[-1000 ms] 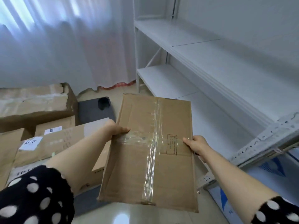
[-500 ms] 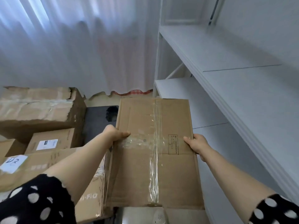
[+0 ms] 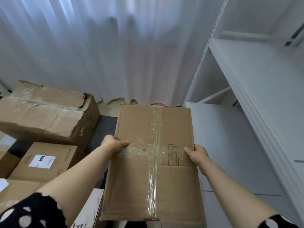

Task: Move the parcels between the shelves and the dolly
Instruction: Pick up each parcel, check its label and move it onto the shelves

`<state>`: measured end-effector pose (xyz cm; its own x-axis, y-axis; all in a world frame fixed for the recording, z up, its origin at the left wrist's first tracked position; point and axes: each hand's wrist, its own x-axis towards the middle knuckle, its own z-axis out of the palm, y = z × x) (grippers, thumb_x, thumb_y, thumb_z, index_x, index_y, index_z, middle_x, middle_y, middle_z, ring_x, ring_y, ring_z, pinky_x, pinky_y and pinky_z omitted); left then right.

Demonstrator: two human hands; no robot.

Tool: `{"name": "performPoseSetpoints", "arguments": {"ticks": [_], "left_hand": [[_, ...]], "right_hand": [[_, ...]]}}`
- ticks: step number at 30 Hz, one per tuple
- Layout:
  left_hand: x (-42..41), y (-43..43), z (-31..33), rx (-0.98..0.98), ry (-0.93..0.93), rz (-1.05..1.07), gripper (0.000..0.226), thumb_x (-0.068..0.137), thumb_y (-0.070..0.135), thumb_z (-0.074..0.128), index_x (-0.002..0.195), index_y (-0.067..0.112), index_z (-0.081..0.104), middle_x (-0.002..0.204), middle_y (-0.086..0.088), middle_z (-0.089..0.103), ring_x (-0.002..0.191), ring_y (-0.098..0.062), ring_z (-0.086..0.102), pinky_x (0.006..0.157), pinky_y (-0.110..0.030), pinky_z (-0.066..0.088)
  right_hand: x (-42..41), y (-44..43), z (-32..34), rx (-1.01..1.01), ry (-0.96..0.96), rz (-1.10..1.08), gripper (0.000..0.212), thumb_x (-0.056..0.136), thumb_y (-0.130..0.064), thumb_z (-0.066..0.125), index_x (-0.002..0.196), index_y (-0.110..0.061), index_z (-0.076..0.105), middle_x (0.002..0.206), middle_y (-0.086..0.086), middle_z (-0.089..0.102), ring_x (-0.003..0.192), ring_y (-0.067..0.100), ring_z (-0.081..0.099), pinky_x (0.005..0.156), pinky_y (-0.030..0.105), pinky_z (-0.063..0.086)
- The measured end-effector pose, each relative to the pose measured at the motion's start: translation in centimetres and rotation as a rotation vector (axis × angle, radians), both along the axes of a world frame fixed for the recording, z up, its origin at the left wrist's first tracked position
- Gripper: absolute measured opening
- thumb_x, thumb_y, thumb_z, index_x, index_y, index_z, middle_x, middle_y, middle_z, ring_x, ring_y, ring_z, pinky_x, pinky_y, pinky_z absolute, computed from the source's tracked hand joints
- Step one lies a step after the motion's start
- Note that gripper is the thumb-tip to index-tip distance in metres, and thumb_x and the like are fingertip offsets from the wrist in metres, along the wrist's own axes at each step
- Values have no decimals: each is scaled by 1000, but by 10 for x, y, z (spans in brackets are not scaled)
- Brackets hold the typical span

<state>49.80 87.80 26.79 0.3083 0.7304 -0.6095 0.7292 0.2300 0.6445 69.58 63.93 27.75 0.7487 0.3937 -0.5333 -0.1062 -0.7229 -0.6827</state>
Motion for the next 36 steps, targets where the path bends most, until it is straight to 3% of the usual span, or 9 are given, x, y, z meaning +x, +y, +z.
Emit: {"name": "performPoseSetpoints", "arguments": {"ticks": [3,6,11,16,20,25,36], "left_hand": [[32,49,-15,-6,17,29,59,72,31,83,115,0,58,109,-12,64,100,-29,62,80,-35,51],[59,94,-32,-10,24,106,58,71,32,83,115,1,61,106,-12,67,96,-29,64,86,-40,54],[91,160,-78,-71,70,258,72,68,48,80,121,4,59,107,-13,67,94,-33,65,84,-47,56],[114,209,-125,-44,91,437,65,79,40,74,126,-1,55,119,-16,62,106,-35,60,93,-46,51],[120,235,-166,-86,92,562,65,82,41,71,128,-1,53,121,-17,61,109,-36,58,94,-44,50],[121,262,-214,-153,114,691,73,79,46,73,127,-4,51,121,-20,59,108,-38,57,88,-41,49],[103,310,-303,-252,138,908,66,84,34,71,132,-2,44,129,-17,54,117,-36,52,80,-37,43]], "right_hand": [[38,59,-15,-37,1,52,33,94,-25,55,114,1,55,117,13,59,108,28,55,91,33,44],[73,113,-38,-53,37,80,41,96,-22,54,129,3,49,129,16,54,120,31,51,95,32,40],[124,199,-75,-87,46,153,41,95,-19,55,128,5,50,128,15,56,121,29,51,97,31,39],[167,288,-129,-78,73,258,36,94,-22,57,125,-4,55,125,12,61,116,28,55,98,33,43],[180,344,-169,-85,90,275,34,93,-17,57,125,-5,53,122,12,62,113,28,57,95,32,42],[188,414,-217,-131,83,328,41,92,-17,60,130,-6,48,127,14,59,118,29,55,101,35,42],[167,531,-323,-211,32,585,34,92,-11,53,125,-6,52,122,17,60,115,33,55,100,36,42]]}}
